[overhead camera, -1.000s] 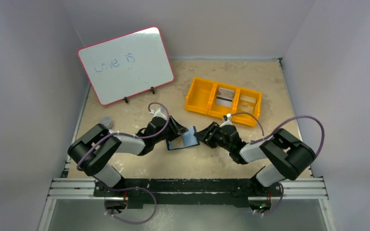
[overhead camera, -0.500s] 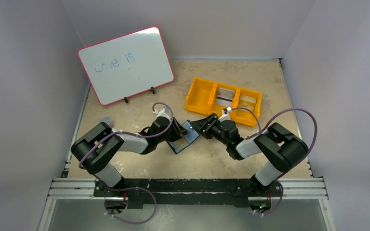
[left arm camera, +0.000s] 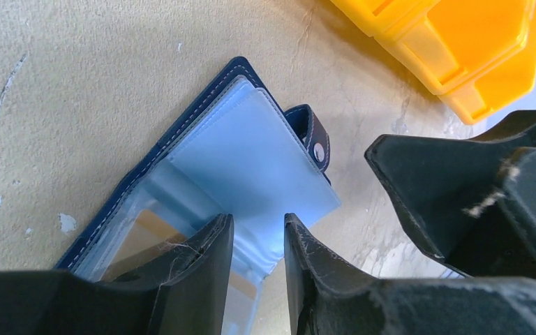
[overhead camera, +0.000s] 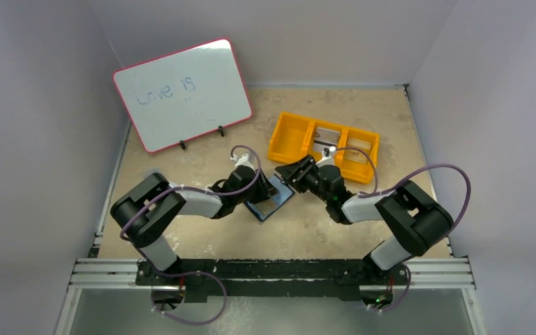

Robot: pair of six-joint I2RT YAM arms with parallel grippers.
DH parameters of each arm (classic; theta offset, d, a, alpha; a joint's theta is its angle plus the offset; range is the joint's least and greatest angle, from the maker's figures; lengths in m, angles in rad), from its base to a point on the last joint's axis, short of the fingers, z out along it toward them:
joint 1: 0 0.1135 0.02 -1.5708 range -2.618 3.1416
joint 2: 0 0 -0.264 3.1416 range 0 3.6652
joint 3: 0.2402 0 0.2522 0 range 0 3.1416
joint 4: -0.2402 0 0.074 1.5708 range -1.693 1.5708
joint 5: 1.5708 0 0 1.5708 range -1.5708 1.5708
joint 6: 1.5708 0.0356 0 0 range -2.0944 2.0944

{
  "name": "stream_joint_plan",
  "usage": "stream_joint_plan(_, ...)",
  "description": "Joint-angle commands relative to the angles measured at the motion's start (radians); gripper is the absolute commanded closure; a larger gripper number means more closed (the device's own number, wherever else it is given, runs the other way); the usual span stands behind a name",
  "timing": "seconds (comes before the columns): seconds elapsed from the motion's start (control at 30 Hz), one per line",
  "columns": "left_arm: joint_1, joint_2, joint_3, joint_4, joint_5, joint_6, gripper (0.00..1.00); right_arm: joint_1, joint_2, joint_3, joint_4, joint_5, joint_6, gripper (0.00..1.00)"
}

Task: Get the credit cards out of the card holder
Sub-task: Adjust the card holder at the center of the board.

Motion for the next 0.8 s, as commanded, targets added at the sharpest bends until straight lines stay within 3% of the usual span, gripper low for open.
stream_joint_plan(0.0,-0.008,0.003,0.018,-0.106,-0.068,0.061,0.67,-0.007,0.003,0.061,-0.120,-0.009,-0.041,0.45)
stream_joint_plan(0.1,-0.008,-0.006,0.019,-0.116,-0.079,0.068,0.67,-0.007,-0.014,0.080,-0.227,-0.006,-0.065,0.45)
stream_joint_plan(0.17,-0.011,-0.004,0.025,-0.119,-0.074,0.073,0.67,-0.013,-0.020,0.055,-0.210,-0.025,-0.046,0.46)
stream_joint_plan(0.27,-0.017,-0.002,0.032,-0.119,-0.073,0.079,0.67,-0.015,-0.020,-0.033,-0.044,-0.011,-0.011,0.45)
stream_joint_plan(0.43,-0.022,0.002,0.038,-0.130,-0.079,0.087,0.67,-0.052,0.066,0.020,-0.064,-0.104,-0.009,0.46)
stream_joint_plan(0.57,-0.026,0.007,0.045,-0.146,-0.077,0.098,0.67,-0.058,0.130,0.016,0.051,-0.140,0.007,0.46)
stream_joint_plan(0.77,-0.029,0.020,0.053,-0.164,-0.075,0.114,0.68,-0.067,0.137,0.061,-0.045,-0.112,-0.004,0.46)
